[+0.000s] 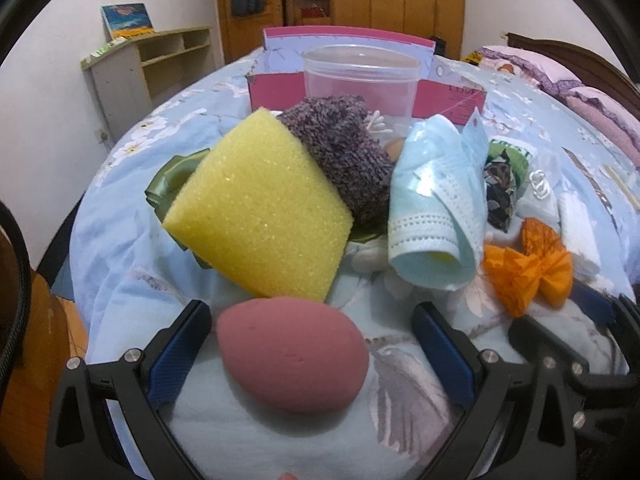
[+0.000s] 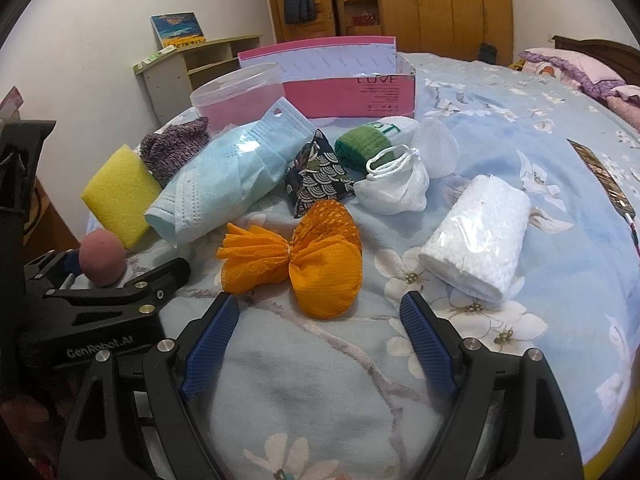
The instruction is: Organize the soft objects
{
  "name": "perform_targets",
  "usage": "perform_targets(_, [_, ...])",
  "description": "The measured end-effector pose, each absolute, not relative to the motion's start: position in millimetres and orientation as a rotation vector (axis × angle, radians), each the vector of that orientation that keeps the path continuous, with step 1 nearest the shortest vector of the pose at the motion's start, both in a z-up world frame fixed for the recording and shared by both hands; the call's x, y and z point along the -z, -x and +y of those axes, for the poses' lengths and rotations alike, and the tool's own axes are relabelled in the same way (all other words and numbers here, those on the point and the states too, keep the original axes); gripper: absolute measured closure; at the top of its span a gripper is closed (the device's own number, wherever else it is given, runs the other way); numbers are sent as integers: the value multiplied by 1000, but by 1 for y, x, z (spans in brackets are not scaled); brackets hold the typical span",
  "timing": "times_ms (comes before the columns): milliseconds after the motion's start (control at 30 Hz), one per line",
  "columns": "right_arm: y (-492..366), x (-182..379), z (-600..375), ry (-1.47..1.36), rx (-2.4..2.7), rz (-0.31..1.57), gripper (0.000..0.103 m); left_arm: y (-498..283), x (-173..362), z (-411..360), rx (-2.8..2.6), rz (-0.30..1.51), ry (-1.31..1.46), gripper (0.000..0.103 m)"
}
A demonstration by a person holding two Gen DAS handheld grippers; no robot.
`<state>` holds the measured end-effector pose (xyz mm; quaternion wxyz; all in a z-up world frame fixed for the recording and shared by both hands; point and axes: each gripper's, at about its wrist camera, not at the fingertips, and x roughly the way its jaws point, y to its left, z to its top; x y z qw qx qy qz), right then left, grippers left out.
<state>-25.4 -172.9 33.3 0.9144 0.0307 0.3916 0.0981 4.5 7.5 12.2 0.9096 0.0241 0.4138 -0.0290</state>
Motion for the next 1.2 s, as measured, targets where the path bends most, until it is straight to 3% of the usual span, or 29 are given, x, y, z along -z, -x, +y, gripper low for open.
perform_targets(400, [36, -59, -195, -31, -198, 789, 18, 4, -42, 34, 94, 851, -65, 1])
perform_targets(967, [23, -59, -188, -32, -251, 806, 19, 22, -44, 46, 155, 856, -46, 1])
perform_targets(1200, [12, -50, -189, -75, -265, 841, 27, 19, -38, 41, 190, 868, -15, 20])
